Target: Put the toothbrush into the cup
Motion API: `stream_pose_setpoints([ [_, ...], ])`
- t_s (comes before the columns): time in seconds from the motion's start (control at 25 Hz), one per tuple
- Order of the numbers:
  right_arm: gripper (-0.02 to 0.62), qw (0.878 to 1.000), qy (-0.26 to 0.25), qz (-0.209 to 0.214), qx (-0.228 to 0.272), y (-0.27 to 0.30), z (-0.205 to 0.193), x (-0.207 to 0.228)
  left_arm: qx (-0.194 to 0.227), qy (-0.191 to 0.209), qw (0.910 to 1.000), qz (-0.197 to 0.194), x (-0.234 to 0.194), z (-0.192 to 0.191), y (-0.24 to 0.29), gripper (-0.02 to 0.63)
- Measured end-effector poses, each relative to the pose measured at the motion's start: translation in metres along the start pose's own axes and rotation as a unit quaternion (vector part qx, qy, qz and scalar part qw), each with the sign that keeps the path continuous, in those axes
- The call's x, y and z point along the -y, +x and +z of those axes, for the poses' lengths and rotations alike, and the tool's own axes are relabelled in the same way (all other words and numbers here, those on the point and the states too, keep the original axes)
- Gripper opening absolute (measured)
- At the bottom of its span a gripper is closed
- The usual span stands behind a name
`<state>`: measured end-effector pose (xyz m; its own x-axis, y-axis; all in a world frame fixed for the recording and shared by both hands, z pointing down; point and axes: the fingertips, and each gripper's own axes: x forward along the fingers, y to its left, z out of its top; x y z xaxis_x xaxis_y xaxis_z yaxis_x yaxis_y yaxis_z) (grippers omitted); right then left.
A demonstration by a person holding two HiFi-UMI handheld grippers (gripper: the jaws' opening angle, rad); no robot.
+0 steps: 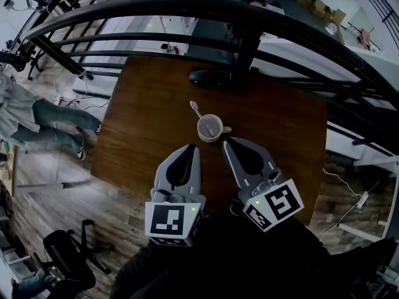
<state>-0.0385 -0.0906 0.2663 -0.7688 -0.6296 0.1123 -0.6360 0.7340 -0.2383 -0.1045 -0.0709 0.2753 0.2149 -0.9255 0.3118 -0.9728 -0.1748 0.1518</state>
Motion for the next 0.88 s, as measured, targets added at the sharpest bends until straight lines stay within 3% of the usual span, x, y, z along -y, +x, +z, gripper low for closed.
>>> stream_pose_setpoints([
  [0.44,-0.002,0.999,-0.022,0.031,0.020,-0.023,0.021,-0.018,0.042,0.025,0.9986,0.019,0.020,0.022,-0.027,0.008],
  [0.88,-0.002,0.999,-0.019,0.029,0.024,-0.031,0.022,-0.014,0.042,0.026,0.9987,0.014,0.032,0.023,-0.028,0.009],
])
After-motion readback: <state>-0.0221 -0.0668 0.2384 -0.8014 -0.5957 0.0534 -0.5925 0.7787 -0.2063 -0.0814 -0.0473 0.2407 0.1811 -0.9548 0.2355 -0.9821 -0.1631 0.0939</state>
